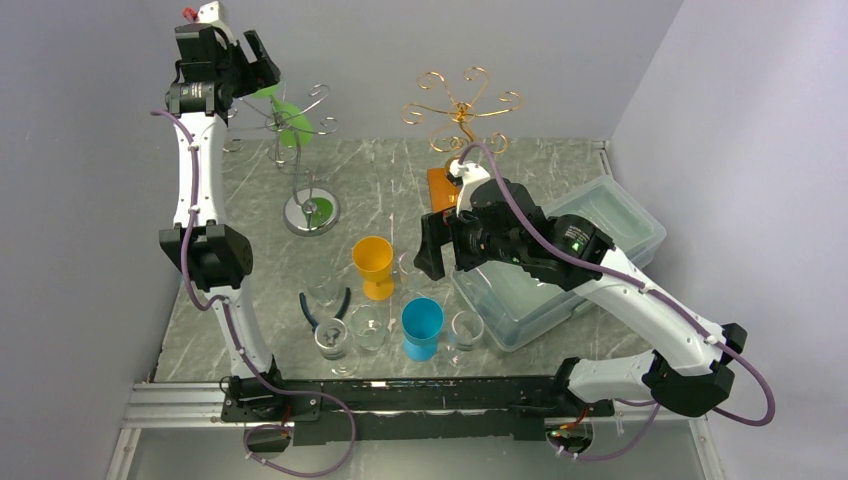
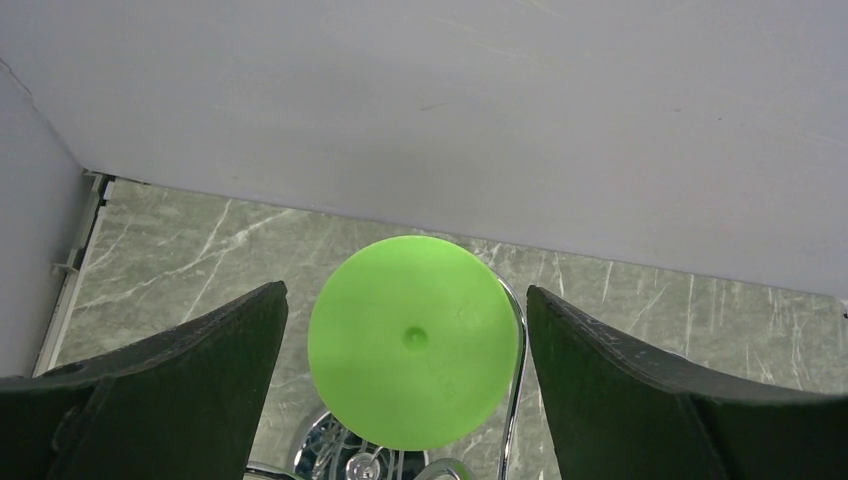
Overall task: Take the wine glass off the wine glass rack
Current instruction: Pick up the wine glass from the wine rack.
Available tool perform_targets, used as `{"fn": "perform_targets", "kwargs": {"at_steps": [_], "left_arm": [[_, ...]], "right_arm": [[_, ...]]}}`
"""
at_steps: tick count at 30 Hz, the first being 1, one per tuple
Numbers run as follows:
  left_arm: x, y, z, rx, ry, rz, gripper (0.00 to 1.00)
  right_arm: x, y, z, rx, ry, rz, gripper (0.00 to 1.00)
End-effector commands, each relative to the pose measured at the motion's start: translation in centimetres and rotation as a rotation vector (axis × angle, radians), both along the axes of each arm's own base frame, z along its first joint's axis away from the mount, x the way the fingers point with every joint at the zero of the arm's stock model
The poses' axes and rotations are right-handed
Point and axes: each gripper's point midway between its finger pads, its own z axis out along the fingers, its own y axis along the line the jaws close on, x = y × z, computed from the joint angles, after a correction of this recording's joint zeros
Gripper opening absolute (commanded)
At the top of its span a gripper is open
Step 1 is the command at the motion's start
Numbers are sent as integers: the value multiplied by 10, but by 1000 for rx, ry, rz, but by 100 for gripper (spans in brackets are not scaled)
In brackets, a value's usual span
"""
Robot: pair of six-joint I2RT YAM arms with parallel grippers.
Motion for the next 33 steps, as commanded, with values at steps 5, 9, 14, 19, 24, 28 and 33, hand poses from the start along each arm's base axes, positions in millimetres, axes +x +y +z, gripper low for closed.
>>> {"fn": "perform_targets", "kwargs": {"at_steps": [5, 9, 14, 19, 24, 28, 33], "left_arm": [[4, -6, -4, -30, 7, -15, 90], [5, -8, -9, -34, 22, -9, 90], [5, -13, -12, -38, 32, -9, 90], [5, -17, -12, -48, 34, -15, 90], [4, -16, -15, -44, 48, 3, 90], [1, -10, -20, -27, 73, 41, 90], [-3, -2, -25, 4, 101, 93, 91]], "right_arm": [[2, 3, 14, 58, -31, -2, 100], [2, 4, 14, 59, -30, 0, 100], [3, 4, 15, 63, -30, -1, 100], [3, 5, 14, 62, -28, -1, 100], [3, 5, 15, 67, -28, 0, 100], [2, 5, 17, 69, -29, 3, 100], [2, 7, 17, 72, -25, 9, 100]]}}
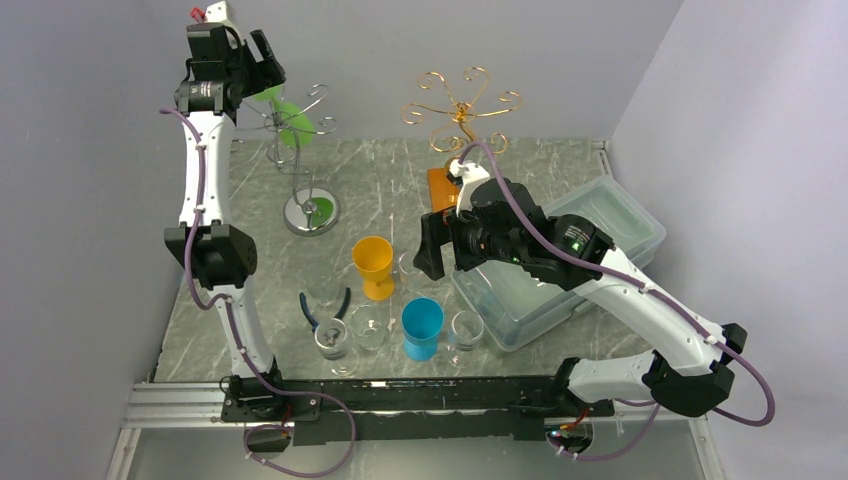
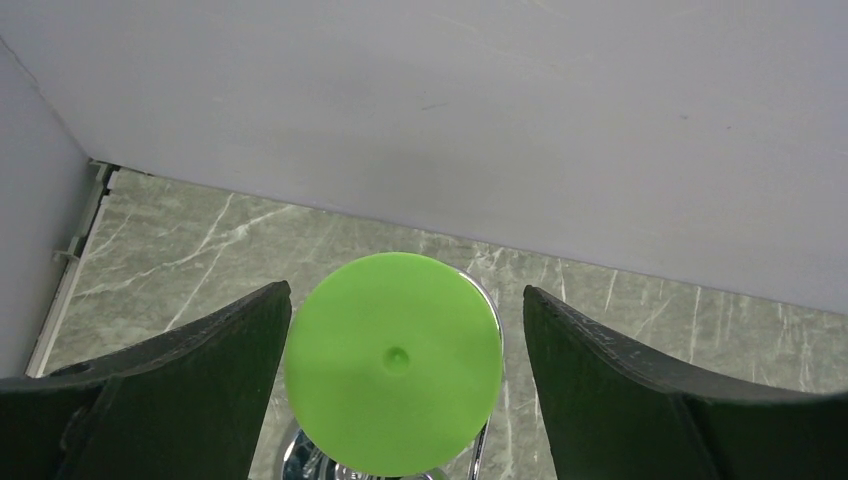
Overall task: Take the wine glass off the wine glass rack
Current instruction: Pick up the wine glass from the wine rack.
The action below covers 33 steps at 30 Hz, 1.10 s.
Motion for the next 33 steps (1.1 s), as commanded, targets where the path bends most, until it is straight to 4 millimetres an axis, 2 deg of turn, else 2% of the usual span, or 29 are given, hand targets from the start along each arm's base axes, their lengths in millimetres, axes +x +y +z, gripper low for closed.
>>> {"fn": "perform_targets", "kwargs": {"at_steps": [1, 13, 27, 33], "left_arm": [[-6, 8, -23, 6, 90, 59, 91], [-8, 4, -31, 33, 125, 63, 90], [-5, 5, -46, 67, 165, 90, 83], [-4, 2, -42, 63, 151, 83, 74]], "right_arm": [[2, 6, 15, 64, -25, 8, 100], [0, 9, 17, 76, -20, 19, 100], [-2, 8, 18, 84, -17, 20, 100], [-1, 8, 19, 84, -18, 16, 100]]}}
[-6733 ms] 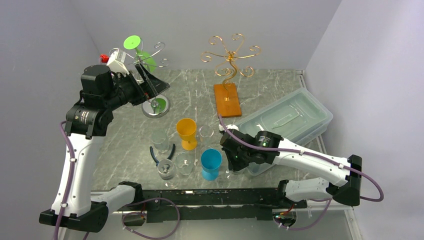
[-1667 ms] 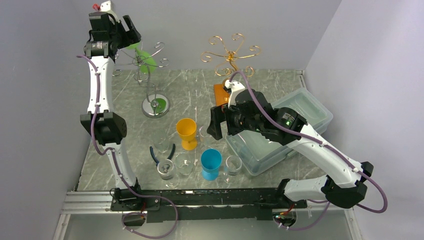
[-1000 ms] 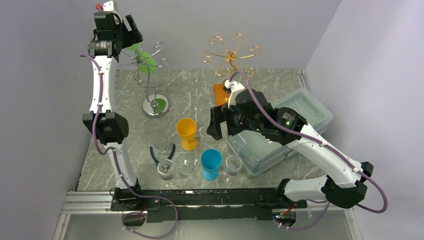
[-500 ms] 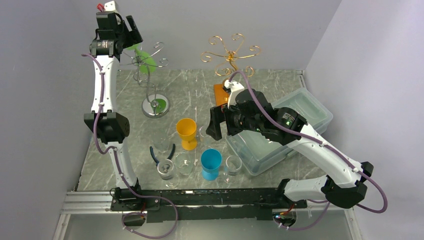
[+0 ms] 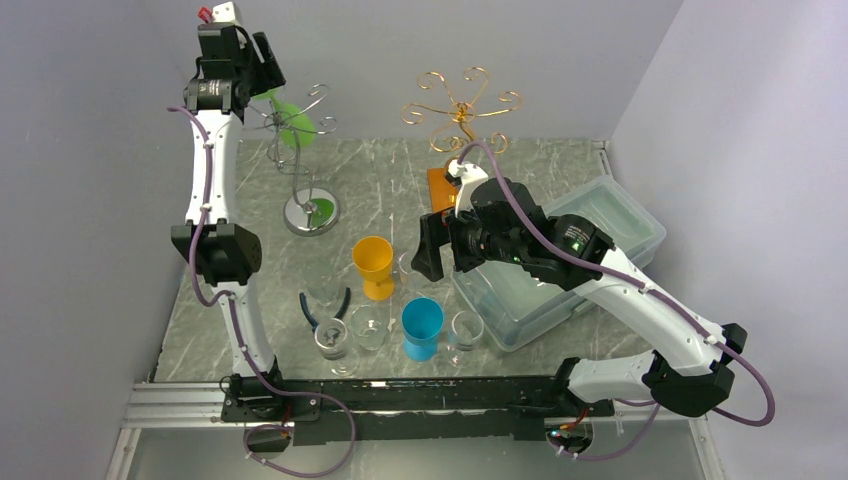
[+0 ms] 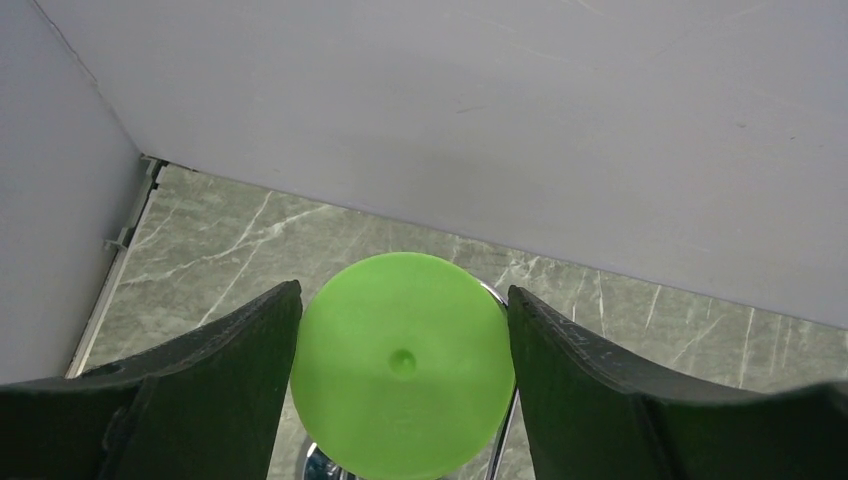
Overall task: Take the wine glass off the wine glass rack
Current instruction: Pick up the wine glass from the wine rack.
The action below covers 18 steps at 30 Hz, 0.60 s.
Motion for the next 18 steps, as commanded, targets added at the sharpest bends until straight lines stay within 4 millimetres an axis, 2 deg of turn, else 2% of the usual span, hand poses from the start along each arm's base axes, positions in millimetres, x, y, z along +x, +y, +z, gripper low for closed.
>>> {"fn": "perform_targets", "kwargs": {"at_steps": [1, 5, 10, 13, 16, 18], "left_arm": [[-8, -3, -32, -17, 116, 2, 72], [-8, -7, -17, -25, 77, -13, 64], [-11, -8, 3, -24, 24, -22, 57], [-12, -6, 12, -12, 5, -14, 62], [-15, 1, 12, 10, 13, 14, 76], [-16, 4, 9, 20, 26, 25, 82]], "right_arm": [[4, 3, 17, 62, -35, -10, 100], [4, 3, 17, 61, -37, -13, 100], [5, 3, 17, 59, -38, -15, 100], [5, 3, 17, 59, -37, -14, 100], [4, 3, 17, 60, -37, -12, 100], [4, 3, 18, 62, -38, -12, 100]]}}
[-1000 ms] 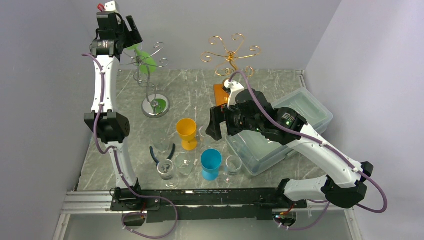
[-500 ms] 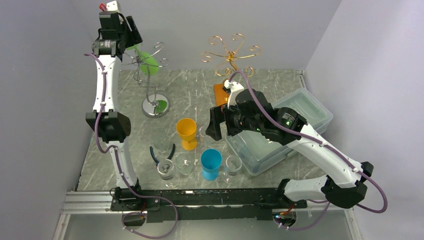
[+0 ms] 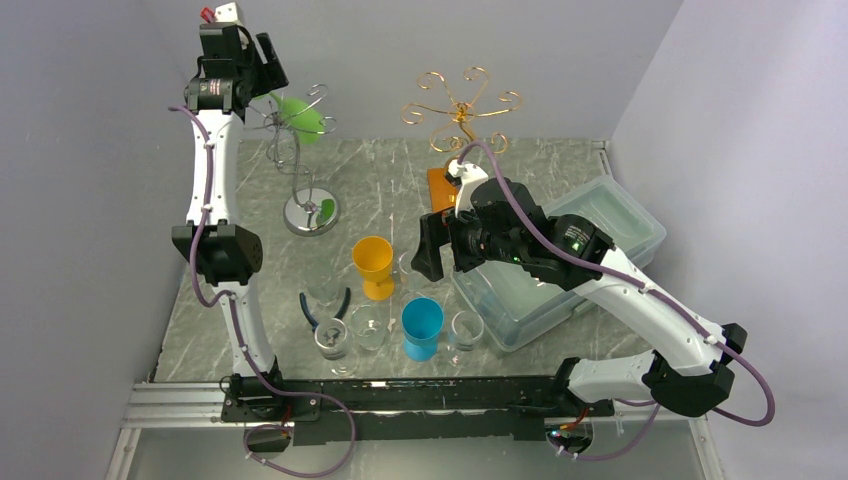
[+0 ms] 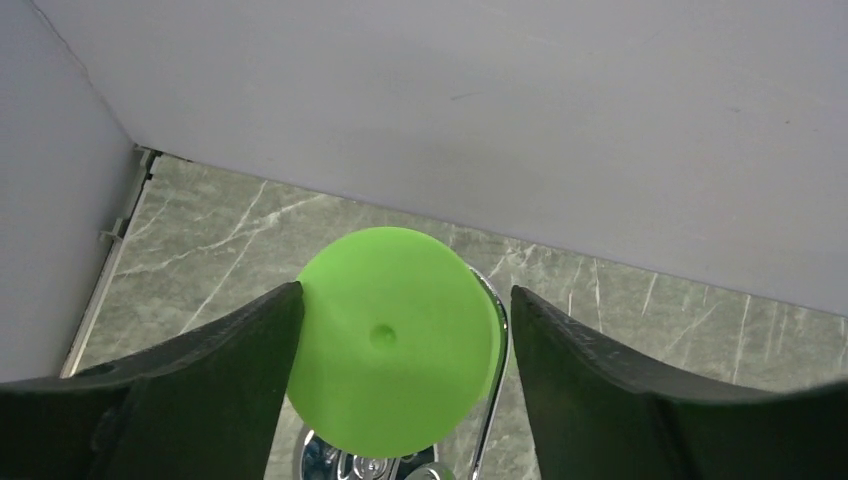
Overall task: Take the wine glass off the wine glass rack
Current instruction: Pick up the wine glass from the wine rack.
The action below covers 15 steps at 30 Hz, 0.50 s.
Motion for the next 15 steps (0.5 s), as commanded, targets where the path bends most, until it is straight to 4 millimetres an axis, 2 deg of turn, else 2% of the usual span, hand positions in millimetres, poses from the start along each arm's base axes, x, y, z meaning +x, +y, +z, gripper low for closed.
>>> {"fn": "perform_targets", "kwargs": {"at_steps": [1, 7, 15], "left_arm": [[-13, 9, 5, 31, 26, 39, 84], [-17, 12, -6, 41, 67, 50, 94], [-17, 14, 6, 39, 28, 51, 98]], "right_arm": [[4, 3, 18, 61, -37, -13, 100], [4, 3, 17, 60, -33, -13, 100], [4, 3, 16, 60, -31, -16, 100]]}}
